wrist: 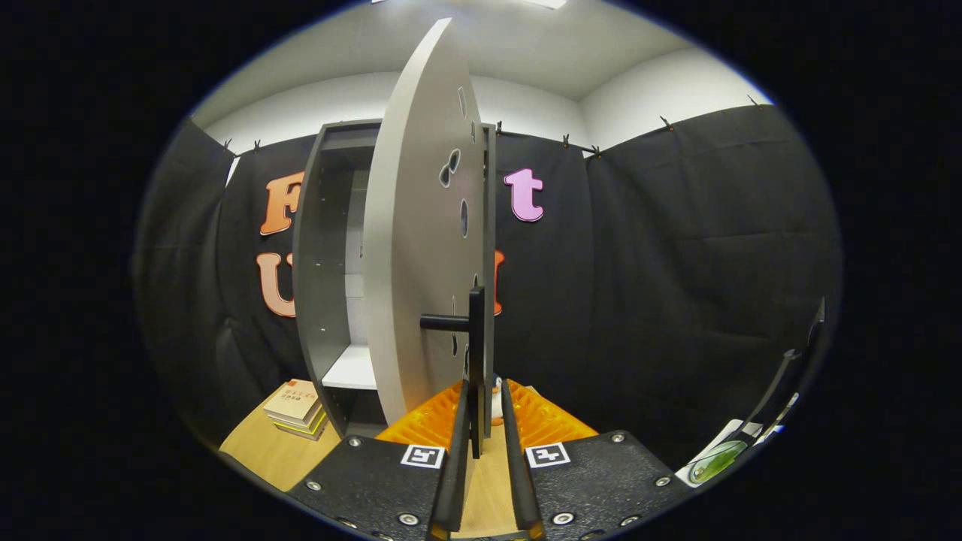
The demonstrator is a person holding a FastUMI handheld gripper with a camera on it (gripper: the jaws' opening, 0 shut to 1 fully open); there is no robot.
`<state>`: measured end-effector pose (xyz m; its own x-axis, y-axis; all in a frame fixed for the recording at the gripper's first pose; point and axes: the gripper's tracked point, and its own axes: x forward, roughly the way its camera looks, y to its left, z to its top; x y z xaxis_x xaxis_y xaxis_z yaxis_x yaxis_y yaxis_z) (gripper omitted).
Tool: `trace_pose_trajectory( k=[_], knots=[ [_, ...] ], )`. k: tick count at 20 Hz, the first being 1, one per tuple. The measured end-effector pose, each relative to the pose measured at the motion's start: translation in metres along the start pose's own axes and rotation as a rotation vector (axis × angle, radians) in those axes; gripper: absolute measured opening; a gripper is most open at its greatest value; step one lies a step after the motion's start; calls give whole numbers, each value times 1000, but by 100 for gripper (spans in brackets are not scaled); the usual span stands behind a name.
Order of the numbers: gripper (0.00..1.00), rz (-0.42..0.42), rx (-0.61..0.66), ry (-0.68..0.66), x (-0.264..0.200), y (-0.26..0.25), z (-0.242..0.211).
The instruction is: Open the shoe cabinet door, grab the shoes and put them into the shoe cabinet, then close the shoe cabinet door.
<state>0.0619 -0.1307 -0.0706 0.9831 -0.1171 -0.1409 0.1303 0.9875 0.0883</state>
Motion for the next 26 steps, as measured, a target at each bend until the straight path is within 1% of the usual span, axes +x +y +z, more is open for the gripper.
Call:
trace_pose_trajectory(
  k=[2, 3, 6, 8, 13, 20, 22, 26],
  knots=[
    [26, 21, 17, 13, -1, -3, -3],
    [23, 28, 21, 20, -3, -7, -4],
    [22, 44, 32, 18, -12, -16, -5],
    [19, 44, 22, 16, -14, -20, -7],
    [21, 53, 31, 2, -16, -22, 1],
    [21, 24, 25, 3, -17, -31, 4],
    [24, 25, 38, 5, -22, -29, 3],
    [25, 0, 4, 1, -24, -33, 5]
  ],
)
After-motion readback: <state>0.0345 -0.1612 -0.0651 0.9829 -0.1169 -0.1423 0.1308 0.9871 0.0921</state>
